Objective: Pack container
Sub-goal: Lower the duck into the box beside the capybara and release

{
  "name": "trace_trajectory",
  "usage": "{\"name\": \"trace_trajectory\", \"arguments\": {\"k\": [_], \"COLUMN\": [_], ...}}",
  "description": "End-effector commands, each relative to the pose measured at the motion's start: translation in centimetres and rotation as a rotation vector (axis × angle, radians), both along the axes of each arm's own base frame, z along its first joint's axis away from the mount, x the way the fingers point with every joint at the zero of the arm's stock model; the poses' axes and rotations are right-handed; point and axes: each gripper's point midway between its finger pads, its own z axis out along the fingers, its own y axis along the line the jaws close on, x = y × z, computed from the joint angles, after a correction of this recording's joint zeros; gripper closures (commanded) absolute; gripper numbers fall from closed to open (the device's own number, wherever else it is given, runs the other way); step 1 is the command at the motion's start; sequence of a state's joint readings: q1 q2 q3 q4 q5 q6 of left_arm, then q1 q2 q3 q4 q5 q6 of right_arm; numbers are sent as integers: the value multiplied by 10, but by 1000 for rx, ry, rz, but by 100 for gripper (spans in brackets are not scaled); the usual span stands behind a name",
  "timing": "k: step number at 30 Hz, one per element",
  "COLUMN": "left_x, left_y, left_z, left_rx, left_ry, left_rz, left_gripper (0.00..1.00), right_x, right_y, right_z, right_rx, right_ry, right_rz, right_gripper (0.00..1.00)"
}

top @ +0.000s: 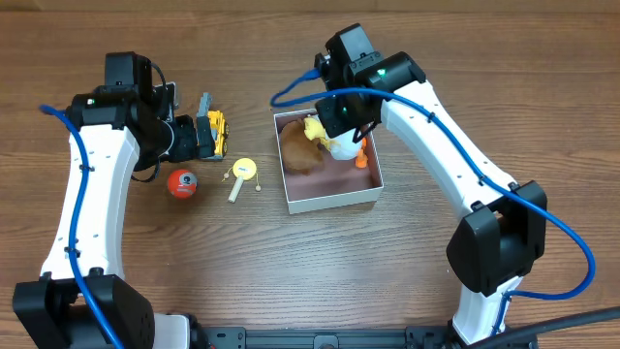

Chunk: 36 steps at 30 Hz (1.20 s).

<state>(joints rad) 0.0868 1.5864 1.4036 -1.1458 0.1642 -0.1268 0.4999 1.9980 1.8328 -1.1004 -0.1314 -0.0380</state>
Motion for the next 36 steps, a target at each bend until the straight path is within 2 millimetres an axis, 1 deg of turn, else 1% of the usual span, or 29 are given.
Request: {"name": "trace_trajectory", "arguments": {"k": [1, 5, 6, 8, 10, 13, 14, 15, 17, 20, 22, 23, 25, 27, 29, 31, 32, 33, 34, 36], "left_x": [5, 5, 5, 5, 5, 5, 5, 5, 5, 5, 5, 5, 5, 5, 5, 5, 5, 5, 5, 5], "left_y": [1, 1, 1, 1, 1, 1, 1, 1, 1, 1, 1, 1, 1, 1, 1, 1, 1, 1, 1, 1], "left_z": [6, 6, 6, 6, 6, 6, 6, 6, 6, 6, 6, 6, 6, 6, 6, 6, 6, 6, 6, 6], "left_rx": [-3, -3, -3, -3, -3, -3, -3, -3, -3, -3, -3, -3, -3, -3, -3, -3, -3, -3, -3, -3], "left_ry": [-20, -20, -20, -20, -20, -20, -20, -20, -20, -20, -20, -20, -20, -20, -20, -20, -20, -20, -20, -20], "left_rz": [-12, -12, -12, -12, -12, -12, -12, -12, -12, -12, -12, -12, -12, -12, -12, -12, -12, -12, -12, -12], "left_gripper": [0, 0, 0, 0, 0, 0, 0, 0, 0, 0, 0, 0, 0, 0, 0, 0, 0, 0, 0, 0], "right_x": [5, 14, 14, 14, 14, 11, 11, 10, 10, 16, 23, 24, 25, 27, 29, 27, 26, 24, 21, 16], "right_y": [15, 19, 19, 19, 19, 18, 17, 17, 17, 20, 13, 10, 8, 9, 13, 15, 15, 14, 12, 10], "right_z": [4, -28, -36, -61, -76, -106, -112, -117, -120, -116, -115, -114, -106, -87, -54, -16, 0, 11, 29, 41], "right_rx": [74, 55, 48, 24, 10, -20, -26, -31, -34, -18, -4, 0, 14, 34, 77, 126, 148, 164, 183, 193], "right_ry": [25, 58, 72, 121, 143, 199, 212, 220, 222, 200, 210, 216, 215, 181, 123, 63, 43, 30, 8, -5], "right_rz": [-107, -112, -117, -138, -139, -159, -168, -168, -168, -178, -286, -310, -319, -310, -301, -299, -307, -315, -317, -316], "right_gripper": [96, 96, 96, 96, 96, 96, 96, 96, 96, 96, 96, 96, 96, 96, 96, 96, 93, 86, 78, 71]}}
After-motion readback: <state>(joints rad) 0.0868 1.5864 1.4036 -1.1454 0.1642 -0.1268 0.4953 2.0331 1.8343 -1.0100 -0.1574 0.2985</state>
